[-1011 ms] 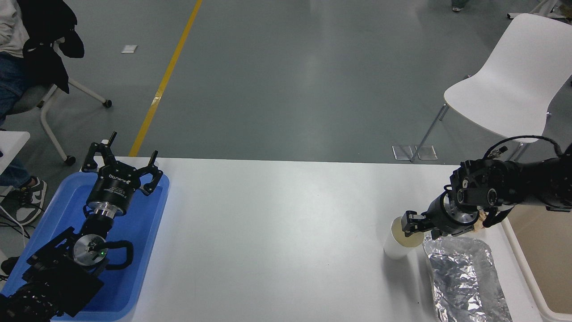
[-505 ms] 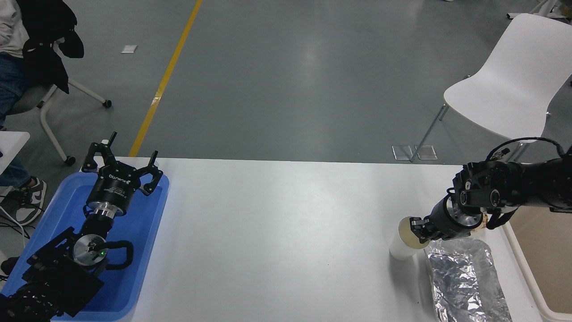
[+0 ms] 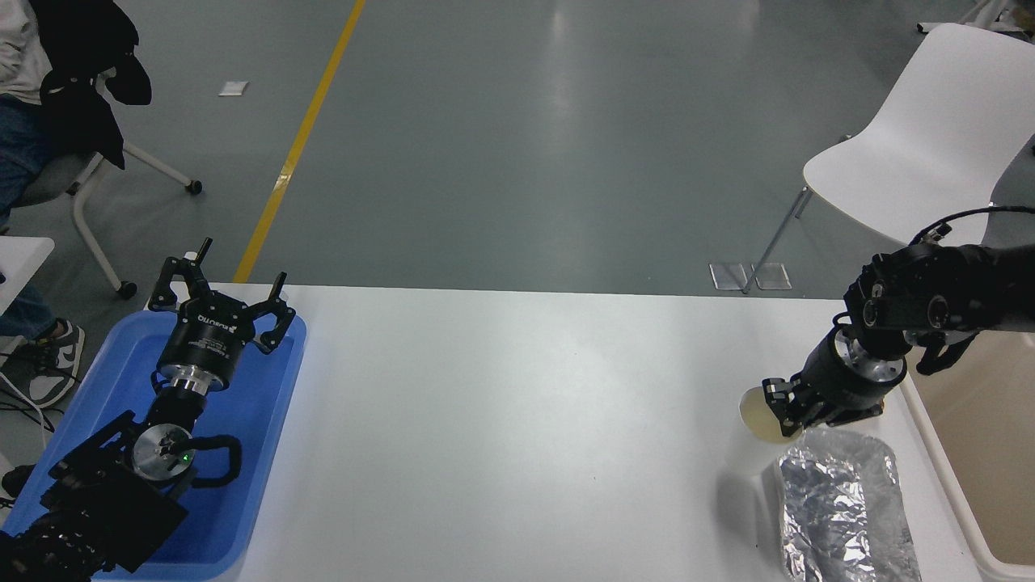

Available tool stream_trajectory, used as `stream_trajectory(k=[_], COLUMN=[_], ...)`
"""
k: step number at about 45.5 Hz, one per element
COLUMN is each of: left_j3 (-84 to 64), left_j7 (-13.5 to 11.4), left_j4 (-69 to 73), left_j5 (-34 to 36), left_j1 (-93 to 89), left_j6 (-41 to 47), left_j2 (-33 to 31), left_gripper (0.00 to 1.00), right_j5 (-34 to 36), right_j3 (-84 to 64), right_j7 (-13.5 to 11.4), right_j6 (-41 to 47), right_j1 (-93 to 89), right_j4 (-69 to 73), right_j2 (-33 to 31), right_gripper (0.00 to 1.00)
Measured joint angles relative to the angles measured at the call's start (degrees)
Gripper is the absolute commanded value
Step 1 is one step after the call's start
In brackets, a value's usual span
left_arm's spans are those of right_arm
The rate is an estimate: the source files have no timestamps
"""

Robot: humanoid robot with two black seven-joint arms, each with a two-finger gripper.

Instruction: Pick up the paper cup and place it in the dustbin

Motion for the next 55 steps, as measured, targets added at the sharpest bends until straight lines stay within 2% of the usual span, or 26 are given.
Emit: stream_trajectory(k=[25, 55], left_j3=[0.0, 0.0], left_j7=[0.0, 0.0], left_j4=[0.0, 0.0], left_j5=[0.0, 0.0], left_j1=[0.0, 0.0], left_j6=[0.0, 0.0], left_j2=[0.0, 0.0], left_gripper=[1.0, 1.0], right_j5=[0.6, -0.1], right_j3=[-6.9, -9.5], right_j7=[0.3, 0.3], right_j6=[5.5, 5.8], right_j1=[27.5, 40.0], right_j4=[5.8, 6.6], right_j2=[-4.3, -6.7], right_gripper=[0.0, 0.0])
